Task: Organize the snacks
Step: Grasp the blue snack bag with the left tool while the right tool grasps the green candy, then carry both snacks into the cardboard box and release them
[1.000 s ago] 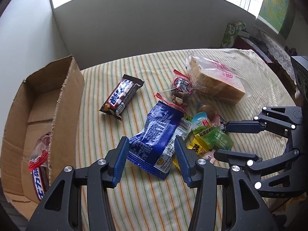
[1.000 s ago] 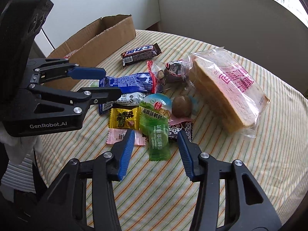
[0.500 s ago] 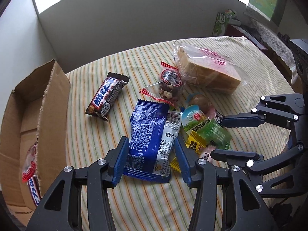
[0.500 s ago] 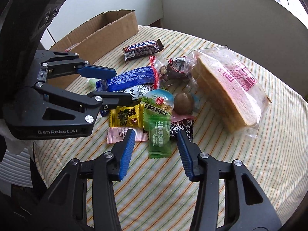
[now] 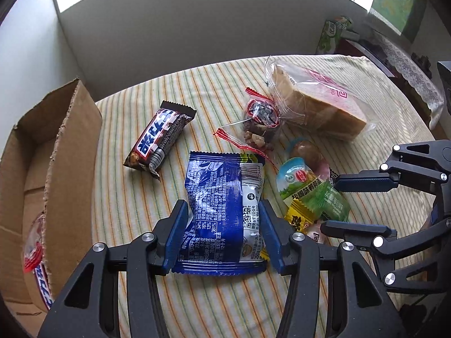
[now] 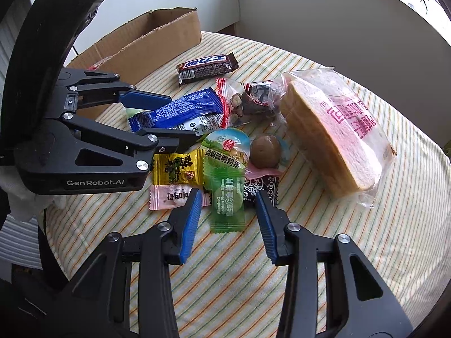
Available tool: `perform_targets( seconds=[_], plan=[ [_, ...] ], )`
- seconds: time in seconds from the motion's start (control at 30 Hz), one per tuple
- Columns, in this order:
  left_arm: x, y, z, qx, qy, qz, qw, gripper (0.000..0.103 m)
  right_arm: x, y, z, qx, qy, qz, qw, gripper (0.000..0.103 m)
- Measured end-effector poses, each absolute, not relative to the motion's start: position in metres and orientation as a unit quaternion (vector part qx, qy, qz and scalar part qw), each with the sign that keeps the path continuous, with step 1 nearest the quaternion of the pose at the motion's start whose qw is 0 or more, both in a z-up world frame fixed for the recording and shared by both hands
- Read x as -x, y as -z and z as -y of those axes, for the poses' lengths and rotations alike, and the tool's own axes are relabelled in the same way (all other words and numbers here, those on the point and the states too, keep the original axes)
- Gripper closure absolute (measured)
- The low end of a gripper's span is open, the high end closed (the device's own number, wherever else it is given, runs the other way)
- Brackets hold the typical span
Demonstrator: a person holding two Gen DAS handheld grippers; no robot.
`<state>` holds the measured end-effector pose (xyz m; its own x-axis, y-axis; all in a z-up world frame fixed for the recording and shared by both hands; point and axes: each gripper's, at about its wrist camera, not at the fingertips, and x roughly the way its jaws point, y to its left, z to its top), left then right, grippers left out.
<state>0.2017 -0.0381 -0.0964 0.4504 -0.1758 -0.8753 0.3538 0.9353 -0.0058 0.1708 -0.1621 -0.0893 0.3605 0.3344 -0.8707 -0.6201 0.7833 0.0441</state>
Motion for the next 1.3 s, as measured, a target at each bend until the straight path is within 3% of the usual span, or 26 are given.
perform_targets(
  seconds=[0.07,0.13,0.5,0.93,1.3],
  plan=[
    [-0.201,0.096,0.037,-0.084,0.156,-0.499,0.848,0.054,-0.171,0.089,0.162,0.154,-0.29,-0.483,0.812,0.076],
    [-0.199,0.095,0.031,-0.074,0.154,-0.499,0.849,0.054,-0.171,0.088,0.165,0.151,-0.29,-0.484,0.811,0.08],
    [-0.184,0.083,0.019,-0.059,0.144,-0.484,0.861,0.059,-0.161,0.076,0.18,0.125,-0.284,-0.482,0.82,0.08],
    [-0.152,0.029,0.001,-0.018,0.152,-0.428,0.891,0.059,-0.14,0.026,0.184,0.113,-0.292,-0.442,0.841,0.08],
    [-0.131,-0.011,-0.059,0.008,0.094,-0.38,0.92,0.059,-0.145,-0.022,0.14,0.128,-0.326,-0.393,0.85,0.08]
  ],
)
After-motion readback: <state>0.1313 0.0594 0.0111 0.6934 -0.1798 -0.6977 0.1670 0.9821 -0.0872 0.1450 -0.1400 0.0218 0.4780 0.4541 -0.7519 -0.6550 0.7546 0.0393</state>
